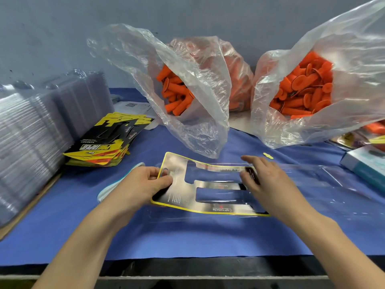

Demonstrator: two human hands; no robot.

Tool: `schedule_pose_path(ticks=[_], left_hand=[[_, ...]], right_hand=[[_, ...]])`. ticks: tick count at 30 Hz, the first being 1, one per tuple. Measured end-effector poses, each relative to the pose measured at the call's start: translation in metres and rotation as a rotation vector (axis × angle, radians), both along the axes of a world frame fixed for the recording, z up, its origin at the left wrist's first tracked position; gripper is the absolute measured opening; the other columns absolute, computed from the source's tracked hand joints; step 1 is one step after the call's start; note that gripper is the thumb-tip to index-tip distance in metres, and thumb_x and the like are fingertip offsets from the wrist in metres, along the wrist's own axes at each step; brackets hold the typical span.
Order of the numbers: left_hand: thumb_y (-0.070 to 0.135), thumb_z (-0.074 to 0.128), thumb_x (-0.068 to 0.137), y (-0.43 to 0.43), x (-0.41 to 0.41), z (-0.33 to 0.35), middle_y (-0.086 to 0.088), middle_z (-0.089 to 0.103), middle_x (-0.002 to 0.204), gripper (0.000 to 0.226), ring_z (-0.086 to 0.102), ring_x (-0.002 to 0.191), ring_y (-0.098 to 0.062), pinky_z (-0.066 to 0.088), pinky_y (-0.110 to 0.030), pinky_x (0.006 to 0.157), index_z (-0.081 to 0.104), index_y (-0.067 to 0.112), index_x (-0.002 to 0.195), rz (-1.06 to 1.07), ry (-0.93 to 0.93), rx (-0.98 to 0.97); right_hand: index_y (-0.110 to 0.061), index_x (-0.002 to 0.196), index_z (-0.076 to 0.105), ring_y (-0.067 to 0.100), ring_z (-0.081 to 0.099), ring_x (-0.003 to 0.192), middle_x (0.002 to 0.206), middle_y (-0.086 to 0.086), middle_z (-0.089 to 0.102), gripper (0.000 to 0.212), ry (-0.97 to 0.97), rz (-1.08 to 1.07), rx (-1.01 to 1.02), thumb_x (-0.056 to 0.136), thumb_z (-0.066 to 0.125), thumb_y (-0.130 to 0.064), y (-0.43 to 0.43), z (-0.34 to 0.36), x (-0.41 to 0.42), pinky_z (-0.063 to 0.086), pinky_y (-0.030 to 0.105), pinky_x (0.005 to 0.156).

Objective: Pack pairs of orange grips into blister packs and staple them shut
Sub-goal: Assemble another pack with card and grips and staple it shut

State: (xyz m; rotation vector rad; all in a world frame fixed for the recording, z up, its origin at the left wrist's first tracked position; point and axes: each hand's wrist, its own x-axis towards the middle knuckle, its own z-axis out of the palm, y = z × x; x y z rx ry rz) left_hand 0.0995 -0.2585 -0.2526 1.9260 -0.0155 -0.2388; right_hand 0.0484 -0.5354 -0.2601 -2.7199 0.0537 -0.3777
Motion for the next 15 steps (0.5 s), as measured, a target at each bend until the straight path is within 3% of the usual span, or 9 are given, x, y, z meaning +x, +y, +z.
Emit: schedule_pose_path(ticks=[2, 4, 6, 8, 12, 15], left_hand=[[0.020, 0.070, 0.090, 0.0012, -0.0003, 0.0000, 0.006, 0.075, 0.077, 0.017, 0.066, 0.101, -0.022, 0.046, -0.050, 0.104, 0.075, 0.005, 0.091, 0.001, 0.002, -0.013], [0.021, 0.068, 0.091, 0.0018, -0.0007, 0.0003, 0.012, 0.065, 0.061, 0.019, 0.062, 0.081, -0.019, 0.051, -0.042, 0.090, 0.077, 0.005, 0.085, 0.006, -0.019, -0.006], [0.025, 0.067, 0.092, 0.0025, -0.0013, 0.0004, 0.014, 0.060, 0.056, 0.024, 0.056, 0.085, -0.016, 0.044, -0.035, 0.078, 0.078, 0.007, 0.081, -0.001, -0.053, 0.022], [0.029, 0.067, 0.092, 0.0041, -0.0009, -0.0006, 0.015, 0.060, 0.055, 0.027, 0.051, 0.095, -0.011, 0.039, -0.034, 0.080, 0.078, 0.007, 0.080, -0.014, -0.081, 0.041], [0.033, 0.067, 0.091, 0.0042, -0.0020, 0.0010, 0.011, 0.061, 0.056, 0.032, 0.059, 0.080, -0.012, 0.041, -0.036, 0.080, 0.077, 0.007, 0.077, -0.039, -0.088, 0.055], [0.040, 0.067, 0.090, 0.0054, -0.0024, 0.0024, 0.010, 0.063, 0.060, 0.037, 0.055, 0.102, -0.016, 0.042, -0.040, 0.097, 0.077, 0.008, 0.077, -0.037, -0.104, 0.091]], right_hand=[[-0.022, 0.143, 0.045, 0.024, 0.044, 0.126, 0.136, -0.004, 0.055, 0.044, 0.001, -0.001, -0.040, 0.101, 0.045, -0.036, 0.0011, 0.0000, -0.0004, 0.036, 0.038, 0.102], [-0.022, 0.145, 0.043, 0.023, 0.043, 0.129, 0.139, -0.005, 0.054, 0.047, 0.002, -0.001, -0.072, 0.101, 0.043, -0.039, 0.0017, 0.0000, -0.0005, 0.035, 0.037, 0.104], [-0.023, 0.147, 0.041, 0.022, 0.040, 0.132, 0.141, -0.006, 0.052, 0.050, 0.028, -0.003, -0.095, 0.101, 0.041, -0.043, 0.0014, -0.0001, 0.0000, 0.032, 0.035, 0.106], [-0.024, 0.148, 0.039, 0.022, 0.039, 0.133, 0.142, -0.006, 0.051, 0.052, 0.049, -0.006, -0.094, 0.101, 0.040, -0.045, 0.0004, 0.0001, 0.0008, 0.031, 0.034, 0.107], [-0.025, 0.149, 0.037, 0.021, 0.036, 0.134, 0.141, -0.005, 0.052, 0.054, 0.074, -0.011, -0.058, 0.101, 0.040, -0.048, -0.0013, 0.0017, 0.0013, 0.030, 0.033, 0.105], [-0.027, 0.149, 0.036, 0.020, 0.036, 0.134, 0.140, -0.006, 0.052, 0.056, 0.095, 0.001, -0.067, 0.100, 0.040, -0.052, -0.0023, 0.0027, 0.0008, 0.031, 0.034, 0.107]])
